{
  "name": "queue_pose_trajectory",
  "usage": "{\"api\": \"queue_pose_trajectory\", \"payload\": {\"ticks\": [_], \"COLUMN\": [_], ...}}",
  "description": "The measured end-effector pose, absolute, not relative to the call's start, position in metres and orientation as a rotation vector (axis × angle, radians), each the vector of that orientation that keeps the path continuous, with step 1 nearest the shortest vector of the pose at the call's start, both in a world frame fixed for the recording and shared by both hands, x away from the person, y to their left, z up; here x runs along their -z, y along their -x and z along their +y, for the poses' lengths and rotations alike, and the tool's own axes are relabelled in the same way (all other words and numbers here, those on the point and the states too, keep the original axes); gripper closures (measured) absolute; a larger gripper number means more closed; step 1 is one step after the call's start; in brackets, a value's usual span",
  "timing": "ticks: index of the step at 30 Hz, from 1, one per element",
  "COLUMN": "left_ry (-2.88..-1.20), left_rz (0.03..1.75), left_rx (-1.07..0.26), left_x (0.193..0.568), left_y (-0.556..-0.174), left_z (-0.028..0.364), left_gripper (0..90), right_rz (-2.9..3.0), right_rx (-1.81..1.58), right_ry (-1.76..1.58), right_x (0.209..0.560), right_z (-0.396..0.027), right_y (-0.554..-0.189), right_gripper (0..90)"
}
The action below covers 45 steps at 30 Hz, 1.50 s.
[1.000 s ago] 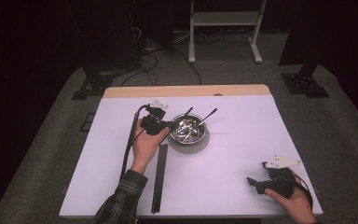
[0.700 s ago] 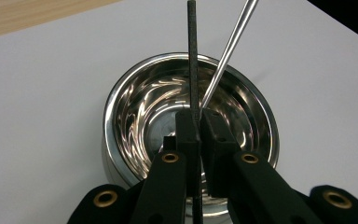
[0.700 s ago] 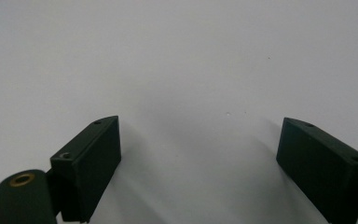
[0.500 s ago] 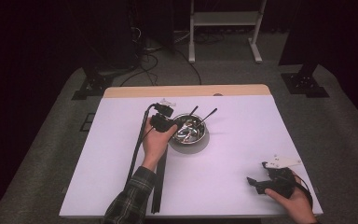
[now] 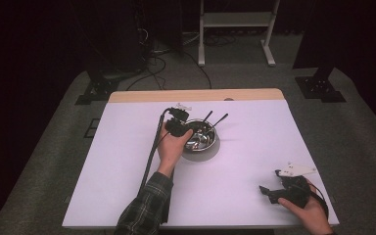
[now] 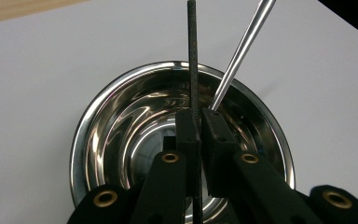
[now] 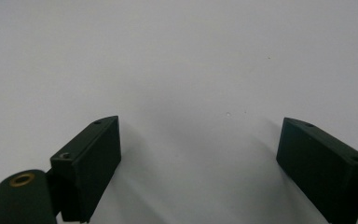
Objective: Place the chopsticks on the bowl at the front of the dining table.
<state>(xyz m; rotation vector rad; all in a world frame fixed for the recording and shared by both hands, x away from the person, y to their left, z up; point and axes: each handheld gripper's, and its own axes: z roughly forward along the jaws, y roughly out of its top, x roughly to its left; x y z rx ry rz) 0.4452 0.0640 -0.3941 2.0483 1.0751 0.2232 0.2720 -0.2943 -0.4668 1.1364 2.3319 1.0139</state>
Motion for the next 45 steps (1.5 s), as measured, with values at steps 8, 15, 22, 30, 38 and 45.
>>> {"api": "queue_pose_trajectory", "payload": {"ticks": [8,15,22,30,38,45], "left_ry": [-2.057,-2.066,-2.073,-2.08,-2.067,-2.087], "left_rz": [1.073,1.082,1.09,1.087,1.085,1.072], "left_rx": [-0.219,-0.216,-0.201,-0.193,-0.205,-0.252], "left_x": [0.395,0.398,0.4,0.401,0.394,0.382], "left_y": [-0.448,-0.448,-0.45,-0.451,-0.448,-0.441], "left_z": [0.054,0.05,0.05,0.05,0.056,0.067], "left_gripper": [86.7,86.7,86.6,85.2,69.6,54.9], "right_rz": [2.331,2.331,2.332,2.33,2.331,2.33], "right_rx": [-1.014,-1.014,-1.014,-1.015,-1.014,-1.014], "right_ry": [-1.137,-1.137,-1.137,-1.138,-1.136,-1.136], "right_x": [0.467,0.467,0.467,0.467,0.467,0.467], "right_z": [-0.294,-0.294,-0.294,-0.294,-0.294,-0.294], "right_y": [-0.272,-0.272,-0.272,-0.272,-0.272,-0.272], "right_gripper": [12.0,11.9,11.9,12.0,12.0,12.0]}}
